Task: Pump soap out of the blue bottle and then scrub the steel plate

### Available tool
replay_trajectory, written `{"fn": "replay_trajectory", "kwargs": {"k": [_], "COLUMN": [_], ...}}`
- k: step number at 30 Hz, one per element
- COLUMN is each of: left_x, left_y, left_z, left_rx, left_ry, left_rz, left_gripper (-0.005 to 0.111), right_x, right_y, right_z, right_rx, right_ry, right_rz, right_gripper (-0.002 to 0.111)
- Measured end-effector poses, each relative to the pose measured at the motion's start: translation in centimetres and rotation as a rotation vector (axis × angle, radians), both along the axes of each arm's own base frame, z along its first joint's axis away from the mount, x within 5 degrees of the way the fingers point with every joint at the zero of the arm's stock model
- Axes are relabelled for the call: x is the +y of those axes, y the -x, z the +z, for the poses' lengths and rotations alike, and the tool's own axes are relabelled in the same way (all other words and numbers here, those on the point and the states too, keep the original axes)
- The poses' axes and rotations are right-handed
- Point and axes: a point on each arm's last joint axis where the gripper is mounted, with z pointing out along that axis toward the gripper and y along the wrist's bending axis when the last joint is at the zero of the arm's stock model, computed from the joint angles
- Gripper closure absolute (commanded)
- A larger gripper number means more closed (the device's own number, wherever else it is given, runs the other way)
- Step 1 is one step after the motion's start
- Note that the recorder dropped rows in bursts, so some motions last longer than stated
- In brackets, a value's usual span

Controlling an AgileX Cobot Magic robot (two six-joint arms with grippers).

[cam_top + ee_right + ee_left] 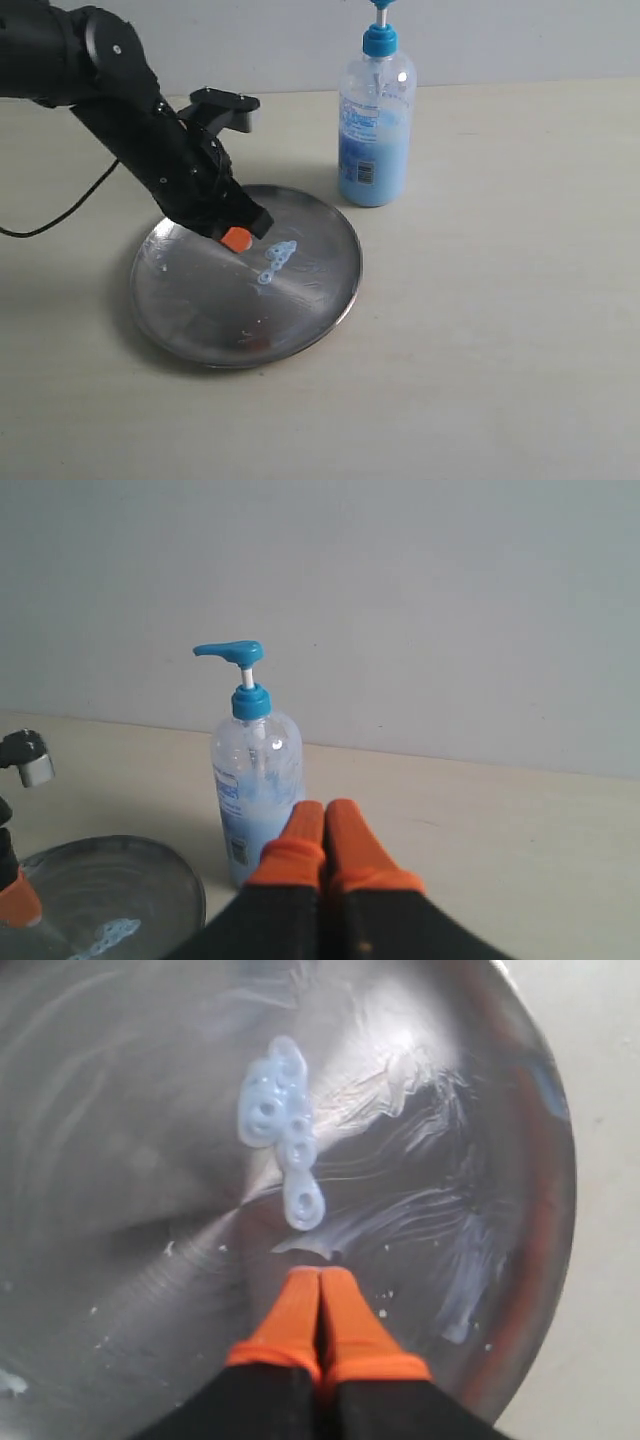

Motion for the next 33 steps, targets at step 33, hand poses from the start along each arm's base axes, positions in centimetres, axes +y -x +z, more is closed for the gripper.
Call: {"fn": "replay_trajectory", "kwargs": {"k": [33], "left_x": [-3.7], "left_y": [-1.0], "left_z": [-6.0], "left_rx": [0.006], "left_ry": [-0.124], "left_rz": [-0.188], "left_gripper": [0.106], "right_x": [0.0], "right_y": [0.0], "right_z": [0.1], "right_rx": [-0.003], "right_ry": [-0.018], "right_rz": [0.000], "right_gripper": [0.108]}}
